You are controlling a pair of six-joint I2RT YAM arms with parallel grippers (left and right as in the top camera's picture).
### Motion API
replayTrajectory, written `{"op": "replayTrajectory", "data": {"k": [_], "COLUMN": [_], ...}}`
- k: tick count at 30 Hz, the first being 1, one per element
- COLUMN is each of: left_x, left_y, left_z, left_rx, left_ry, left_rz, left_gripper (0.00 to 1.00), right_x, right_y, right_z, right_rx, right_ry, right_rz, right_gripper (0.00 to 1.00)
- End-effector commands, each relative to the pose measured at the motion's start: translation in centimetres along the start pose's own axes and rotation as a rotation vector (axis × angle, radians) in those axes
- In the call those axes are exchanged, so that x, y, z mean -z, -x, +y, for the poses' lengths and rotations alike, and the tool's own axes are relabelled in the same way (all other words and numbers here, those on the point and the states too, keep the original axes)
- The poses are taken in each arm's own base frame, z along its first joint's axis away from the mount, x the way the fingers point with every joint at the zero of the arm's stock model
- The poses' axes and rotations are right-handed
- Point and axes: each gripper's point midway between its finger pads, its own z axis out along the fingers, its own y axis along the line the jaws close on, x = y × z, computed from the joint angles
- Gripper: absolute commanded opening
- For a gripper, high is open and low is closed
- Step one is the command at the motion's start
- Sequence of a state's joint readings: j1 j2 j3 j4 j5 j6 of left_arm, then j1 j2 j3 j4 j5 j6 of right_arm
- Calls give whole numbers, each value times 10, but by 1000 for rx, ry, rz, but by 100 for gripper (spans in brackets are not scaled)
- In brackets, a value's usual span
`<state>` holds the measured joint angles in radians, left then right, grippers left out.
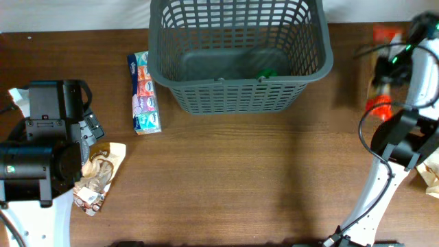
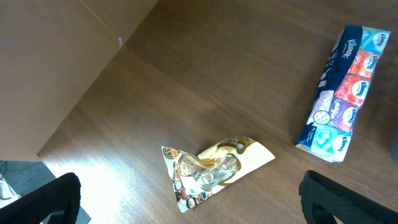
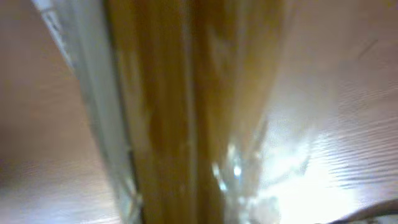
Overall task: Pack container
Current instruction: 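Grasp the orange pasta packet with the right gripper and lift, then carry the pasta packet over the basket and drop it in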
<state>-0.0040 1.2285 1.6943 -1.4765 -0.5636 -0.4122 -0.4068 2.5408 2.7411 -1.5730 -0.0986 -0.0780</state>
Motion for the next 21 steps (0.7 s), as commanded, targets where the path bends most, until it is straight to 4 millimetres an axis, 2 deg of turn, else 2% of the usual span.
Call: {"op": "replayTrajectory", "data": {"k": [1,4,8,11,14,15,16,17,18,19,21], "left_x": [3,3,3,3,3,3,3,3,3,3,3], "left_y": [2,2,2,2,2,2,2,2,2,2,2], "left_z": [2,2,2,2,2,2,2,2,2,2,2], "left_rx": [14,14,14,14,13,14,14,14,14,13,13], "left_ry": [-5,-4,-5,-4,-5,-4,-5,-4,-5,-5,-5], "left_rz": [-9,-9,-9,-9,-9,-9,-9,-9,-9,-9,-9], "left_gripper": [100,100,100,100,100,100,100,100,100,100,100], "right_x": [139,209,292,336,375,389,408,417,423,433,434], "right_y": [30,30,15,-2,-23,-31,-41,-46,-50,-59,-63], "right_z": [36,63,95,115,148,164,190,207,222,253,285], "right_rx": [-31,-19,78,123,192,225,280,304,325,381,427], "right_ry": [129,251,330,354,412,441,493,533,571,639,673], "right_rz": [-365,-540,-733,-828,-910,-943,-988,-1008,-1018,-1037,-1048], "right_gripper": [4,4,4,4,4,4,4,4,4,4,4]}}
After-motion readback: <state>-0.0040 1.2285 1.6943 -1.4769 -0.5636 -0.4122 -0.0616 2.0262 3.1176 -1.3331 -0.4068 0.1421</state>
